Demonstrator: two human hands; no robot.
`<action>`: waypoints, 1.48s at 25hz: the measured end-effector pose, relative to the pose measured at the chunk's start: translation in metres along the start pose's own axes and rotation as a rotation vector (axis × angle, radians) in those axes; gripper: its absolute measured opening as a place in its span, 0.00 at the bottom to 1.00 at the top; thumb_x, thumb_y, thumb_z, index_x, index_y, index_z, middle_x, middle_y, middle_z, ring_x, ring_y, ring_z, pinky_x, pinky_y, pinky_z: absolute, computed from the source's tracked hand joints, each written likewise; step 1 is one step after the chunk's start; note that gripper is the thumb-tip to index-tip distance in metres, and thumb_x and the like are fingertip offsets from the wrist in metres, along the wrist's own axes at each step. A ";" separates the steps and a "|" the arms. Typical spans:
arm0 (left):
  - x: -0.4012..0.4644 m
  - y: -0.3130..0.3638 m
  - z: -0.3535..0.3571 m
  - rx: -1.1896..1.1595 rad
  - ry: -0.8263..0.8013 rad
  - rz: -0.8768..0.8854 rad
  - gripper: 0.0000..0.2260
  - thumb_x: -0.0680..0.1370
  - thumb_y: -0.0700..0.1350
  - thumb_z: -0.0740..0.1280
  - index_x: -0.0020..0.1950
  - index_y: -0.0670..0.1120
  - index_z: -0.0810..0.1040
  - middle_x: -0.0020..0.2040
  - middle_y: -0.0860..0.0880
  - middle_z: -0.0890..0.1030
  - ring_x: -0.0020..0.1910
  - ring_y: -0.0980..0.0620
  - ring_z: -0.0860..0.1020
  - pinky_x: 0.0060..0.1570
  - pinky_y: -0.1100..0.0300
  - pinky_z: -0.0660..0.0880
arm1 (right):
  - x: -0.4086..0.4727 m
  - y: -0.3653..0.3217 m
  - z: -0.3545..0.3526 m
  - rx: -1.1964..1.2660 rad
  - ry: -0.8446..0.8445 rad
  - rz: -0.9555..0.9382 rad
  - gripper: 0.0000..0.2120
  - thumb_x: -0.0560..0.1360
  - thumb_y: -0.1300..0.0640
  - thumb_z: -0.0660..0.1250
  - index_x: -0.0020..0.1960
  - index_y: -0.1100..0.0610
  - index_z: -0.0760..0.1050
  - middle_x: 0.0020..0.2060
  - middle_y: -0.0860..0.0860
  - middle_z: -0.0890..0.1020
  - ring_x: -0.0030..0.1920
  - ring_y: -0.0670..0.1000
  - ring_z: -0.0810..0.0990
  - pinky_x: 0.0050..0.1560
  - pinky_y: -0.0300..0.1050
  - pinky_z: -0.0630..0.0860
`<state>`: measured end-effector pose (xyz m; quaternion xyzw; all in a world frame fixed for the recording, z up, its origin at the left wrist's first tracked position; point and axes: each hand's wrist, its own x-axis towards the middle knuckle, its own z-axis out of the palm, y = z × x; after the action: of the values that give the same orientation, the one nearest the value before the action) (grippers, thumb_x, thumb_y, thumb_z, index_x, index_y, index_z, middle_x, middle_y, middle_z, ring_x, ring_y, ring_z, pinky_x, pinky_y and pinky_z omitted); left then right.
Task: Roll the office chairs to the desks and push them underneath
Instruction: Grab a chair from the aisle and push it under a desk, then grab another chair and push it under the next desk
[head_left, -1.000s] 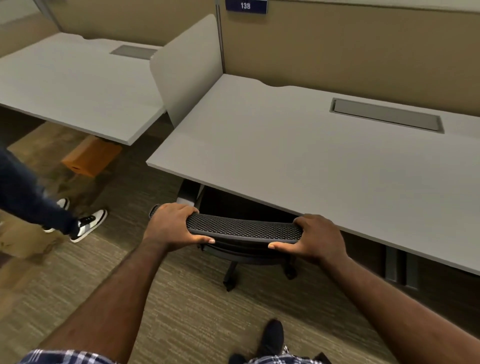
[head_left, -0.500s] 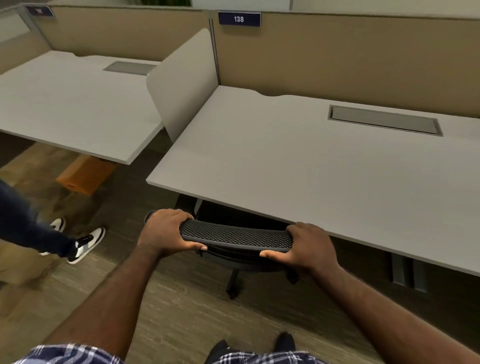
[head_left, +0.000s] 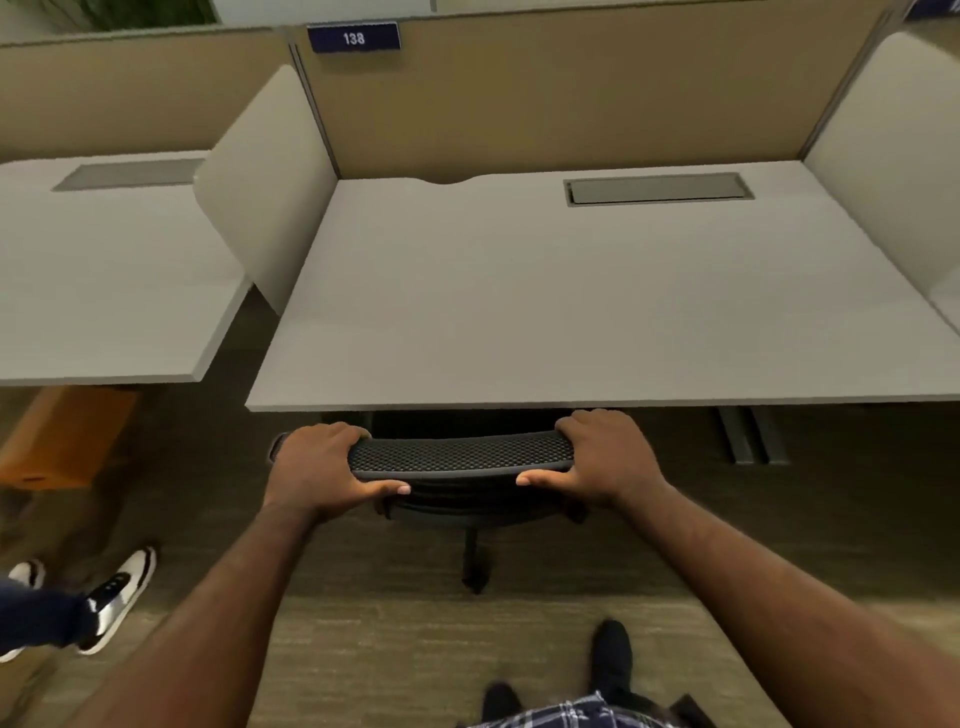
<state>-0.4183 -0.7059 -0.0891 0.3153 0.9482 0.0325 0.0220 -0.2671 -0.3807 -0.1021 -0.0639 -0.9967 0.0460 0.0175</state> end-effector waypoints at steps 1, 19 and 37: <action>0.000 0.000 0.000 -0.007 -0.004 0.030 0.42 0.61 0.84 0.55 0.57 0.53 0.80 0.49 0.54 0.82 0.48 0.53 0.78 0.51 0.52 0.75 | -0.005 0.000 0.000 0.010 0.011 0.020 0.47 0.62 0.13 0.44 0.52 0.51 0.77 0.47 0.50 0.81 0.47 0.53 0.77 0.53 0.51 0.72; 0.015 0.413 0.017 -0.096 -0.062 0.974 0.50 0.66 0.81 0.57 0.79 0.54 0.56 0.78 0.51 0.61 0.76 0.50 0.60 0.74 0.50 0.55 | -0.344 0.169 -0.012 0.064 0.062 0.808 0.48 0.72 0.24 0.44 0.79 0.57 0.56 0.75 0.56 0.66 0.75 0.56 0.62 0.74 0.60 0.58; -0.150 0.906 0.089 -0.157 -0.150 1.530 0.44 0.72 0.77 0.55 0.76 0.46 0.66 0.70 0.45 0.74 0.70 0.44 0.71 0.68 0.46 0.65 | -0.780 0.327 -0.023 0.046 0.132 1.521 0.44 0.74 0.27 0.43 0.80 0.55 0.51 0.79 0.53 0.57 0.79 0.56 0.54 0.76 0.63 0.48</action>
<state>0.2477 -0.0675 -0.1059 0.8817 0.4572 0.0844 0.0797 0.5484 -0.1564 -0.1327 -0.7351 -0.6737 0.0624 0.0417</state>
